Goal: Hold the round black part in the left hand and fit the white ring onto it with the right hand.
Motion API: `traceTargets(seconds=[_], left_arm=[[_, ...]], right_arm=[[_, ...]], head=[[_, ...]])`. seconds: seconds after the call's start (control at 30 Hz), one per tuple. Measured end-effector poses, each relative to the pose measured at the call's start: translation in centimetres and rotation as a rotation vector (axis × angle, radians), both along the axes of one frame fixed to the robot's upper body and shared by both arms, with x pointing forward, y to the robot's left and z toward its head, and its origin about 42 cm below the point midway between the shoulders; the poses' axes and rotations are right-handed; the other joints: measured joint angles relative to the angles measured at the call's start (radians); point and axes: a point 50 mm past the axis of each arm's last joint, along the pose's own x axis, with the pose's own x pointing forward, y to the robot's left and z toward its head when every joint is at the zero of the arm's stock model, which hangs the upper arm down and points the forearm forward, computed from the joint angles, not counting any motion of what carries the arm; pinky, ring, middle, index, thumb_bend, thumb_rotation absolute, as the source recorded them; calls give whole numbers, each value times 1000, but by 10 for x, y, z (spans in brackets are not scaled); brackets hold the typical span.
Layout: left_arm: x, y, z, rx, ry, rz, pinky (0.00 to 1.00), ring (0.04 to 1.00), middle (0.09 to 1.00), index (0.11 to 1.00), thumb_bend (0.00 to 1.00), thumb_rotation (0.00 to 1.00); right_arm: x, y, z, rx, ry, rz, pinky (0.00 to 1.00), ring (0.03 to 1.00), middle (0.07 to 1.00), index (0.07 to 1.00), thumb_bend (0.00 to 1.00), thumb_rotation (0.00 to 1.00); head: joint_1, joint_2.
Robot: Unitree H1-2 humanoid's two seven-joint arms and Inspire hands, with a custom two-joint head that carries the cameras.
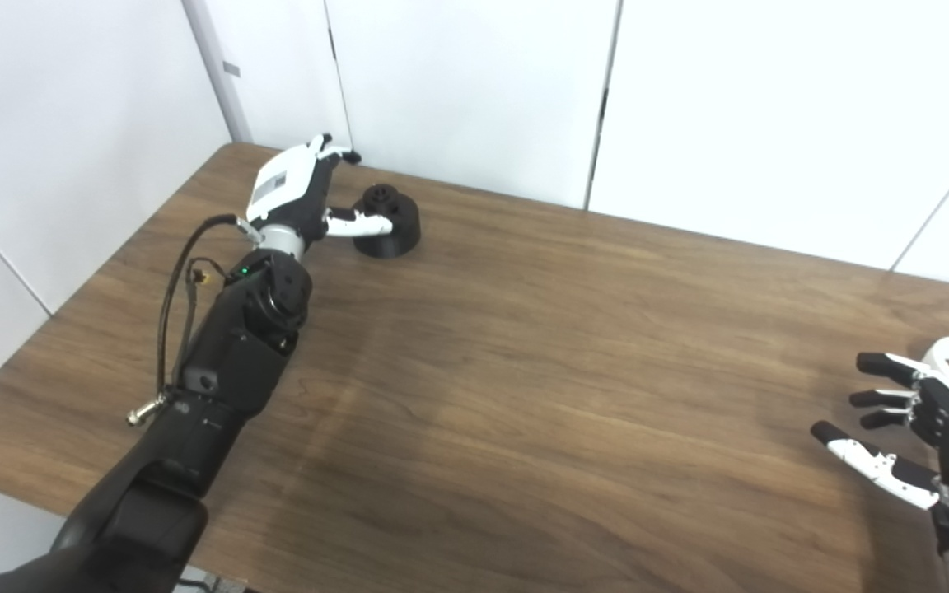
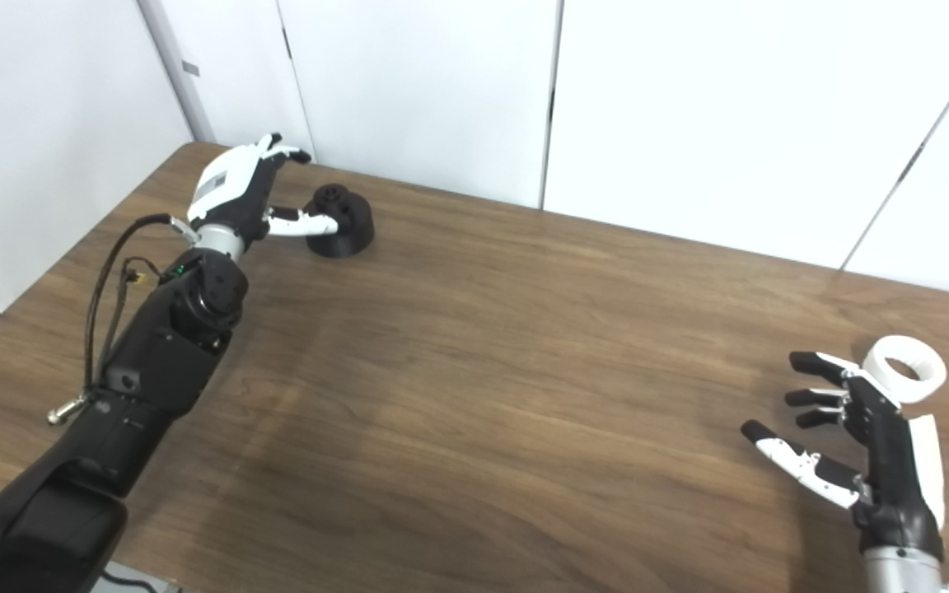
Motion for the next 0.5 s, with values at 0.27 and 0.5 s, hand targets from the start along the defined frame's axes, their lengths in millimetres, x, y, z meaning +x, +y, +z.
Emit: traceTargets(seconds=[0.27, 0.5], left_arm=[[6, 4, -8, 14, 49, 8, 906, 1000, 1000, 831, 1000, 485], [10, 6, -13, 25, 86, 35, 999, 1000, 1000, 836, 1000, 479]], right_arm=[[0, 2, 0, 5, 0, 0, 476, 587, 729, 691, 623, 86], [-1, 2, 0, 4, -2, 0, 472, 590, 737, 695, 647, 4]], head=[[-9, 3], [-12, 5]])
